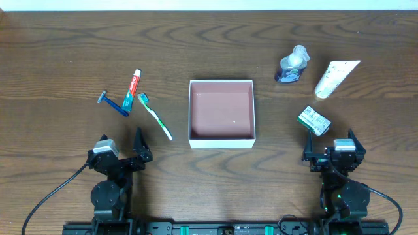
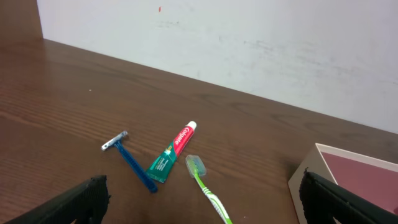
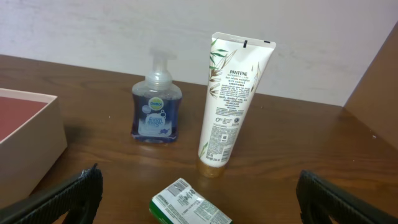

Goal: Pack container
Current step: 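Raise the right gripper toward the white Pantene tube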

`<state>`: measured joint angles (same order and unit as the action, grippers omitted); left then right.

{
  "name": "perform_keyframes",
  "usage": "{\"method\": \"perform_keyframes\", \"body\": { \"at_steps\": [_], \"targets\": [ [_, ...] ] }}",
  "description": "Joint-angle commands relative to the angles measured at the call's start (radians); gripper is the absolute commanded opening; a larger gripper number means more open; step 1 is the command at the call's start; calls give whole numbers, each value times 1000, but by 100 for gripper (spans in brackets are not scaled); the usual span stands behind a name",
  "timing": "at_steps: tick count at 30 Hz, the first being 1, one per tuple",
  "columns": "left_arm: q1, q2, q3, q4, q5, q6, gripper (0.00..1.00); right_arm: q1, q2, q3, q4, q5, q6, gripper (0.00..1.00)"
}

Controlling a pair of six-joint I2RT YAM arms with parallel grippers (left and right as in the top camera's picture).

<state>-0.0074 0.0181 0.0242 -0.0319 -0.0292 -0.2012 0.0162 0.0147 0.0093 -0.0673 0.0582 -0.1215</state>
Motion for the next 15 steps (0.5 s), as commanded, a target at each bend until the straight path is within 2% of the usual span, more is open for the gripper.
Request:
{"method": "perform_keyframes", "body": {
  "at_steps": [1, 15],
  "targets": [
    [0, 5, -20, -39, -8, 21, 98, -5, -7, -4, -3, -10, -14, 99],
    [0, 5, -20, -39, -8, 21, 98, -5, -7, -4, 7, 16, -15, 99]
  ]
}}
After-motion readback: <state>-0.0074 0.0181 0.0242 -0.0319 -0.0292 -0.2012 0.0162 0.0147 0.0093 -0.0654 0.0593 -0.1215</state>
